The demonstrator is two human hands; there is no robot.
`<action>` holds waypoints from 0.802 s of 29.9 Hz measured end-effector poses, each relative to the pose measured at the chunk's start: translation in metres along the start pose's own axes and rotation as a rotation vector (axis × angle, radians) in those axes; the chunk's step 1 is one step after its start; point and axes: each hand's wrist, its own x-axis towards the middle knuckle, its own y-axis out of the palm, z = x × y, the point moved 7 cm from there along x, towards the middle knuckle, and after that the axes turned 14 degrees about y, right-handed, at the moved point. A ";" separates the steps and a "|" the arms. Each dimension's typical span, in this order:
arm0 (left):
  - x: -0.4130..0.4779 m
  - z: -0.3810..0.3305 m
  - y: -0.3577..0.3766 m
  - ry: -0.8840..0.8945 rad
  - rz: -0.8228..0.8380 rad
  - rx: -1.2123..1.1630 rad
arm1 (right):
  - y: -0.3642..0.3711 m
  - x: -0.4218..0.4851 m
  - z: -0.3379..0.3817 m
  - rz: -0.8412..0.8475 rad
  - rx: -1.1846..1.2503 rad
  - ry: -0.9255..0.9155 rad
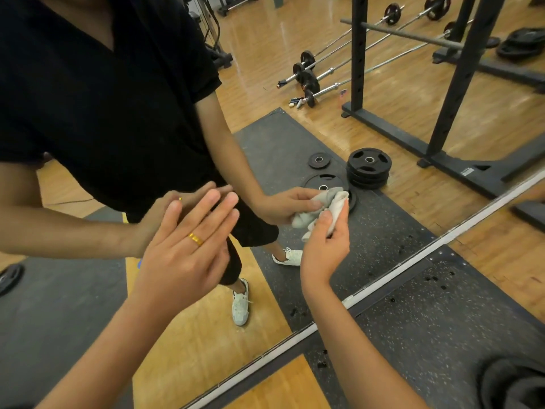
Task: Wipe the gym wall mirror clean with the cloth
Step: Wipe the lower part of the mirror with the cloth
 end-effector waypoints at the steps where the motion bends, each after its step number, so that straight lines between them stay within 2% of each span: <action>1: -0.001 0.000 0.002 0.011 -0.003 0.016 | 0.005 -0.010 0.004 0.020 0.015 -0.011; 5: 0.002 -0.005 0.008 0.039 -0.099 0.107 | 0.024 -0.060 0.017 0.119 -0.046 -0.173; 8: 0.000 -0.004 0.010 0.047 -0.141 0.124 | 0.022 -0.060 0.011 0.146 -0.110 -0.251; 10: -0.001 -0.005 0.009 0.051 -0.161 0.127 | 0.016 -0.047 -0.002 0.093 -0.119 -0.210; 14: -0.002 -0.005 0.011 0.067 -0.161 0.131 | 0.005 -0.035 -0.040 -0.049 -0.030 0.071; 16: -0.003 -0.005 0.011 0.071 -0.152 0.128 | 0.006 -0.040 -0.048 -0.064 -0.023 0.132; 24: -0.003 -0.005 0.011 0.087 -0.153 0.135 | 0.028 -0.085 -0.013 0.038 0.045 -0.070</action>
